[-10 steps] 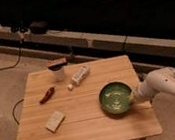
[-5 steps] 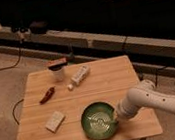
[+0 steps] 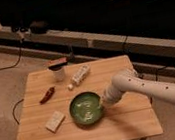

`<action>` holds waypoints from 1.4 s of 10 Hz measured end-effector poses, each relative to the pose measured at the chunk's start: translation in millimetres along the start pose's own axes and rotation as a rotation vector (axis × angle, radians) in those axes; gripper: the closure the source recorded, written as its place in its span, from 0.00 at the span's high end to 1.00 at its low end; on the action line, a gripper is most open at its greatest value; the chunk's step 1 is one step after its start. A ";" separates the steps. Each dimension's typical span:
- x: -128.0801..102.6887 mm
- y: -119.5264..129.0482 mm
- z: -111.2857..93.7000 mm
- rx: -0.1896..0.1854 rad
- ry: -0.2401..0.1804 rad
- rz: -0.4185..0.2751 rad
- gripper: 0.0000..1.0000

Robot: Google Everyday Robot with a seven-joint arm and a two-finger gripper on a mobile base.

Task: Drag the ceramic bowl in a circle

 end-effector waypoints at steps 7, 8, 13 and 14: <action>-28.7 98.2 -62.2 -0.100 0.034 0.135 0.02; -52.6 101.7 -65.3 -0.116 0.014 0.133 0.02; -103.7 46.7 -26.2 -0.058 -0.093 0.061 0.02; -93.3 27.7 -17.3 -0.039 -0.096 0.030 0.02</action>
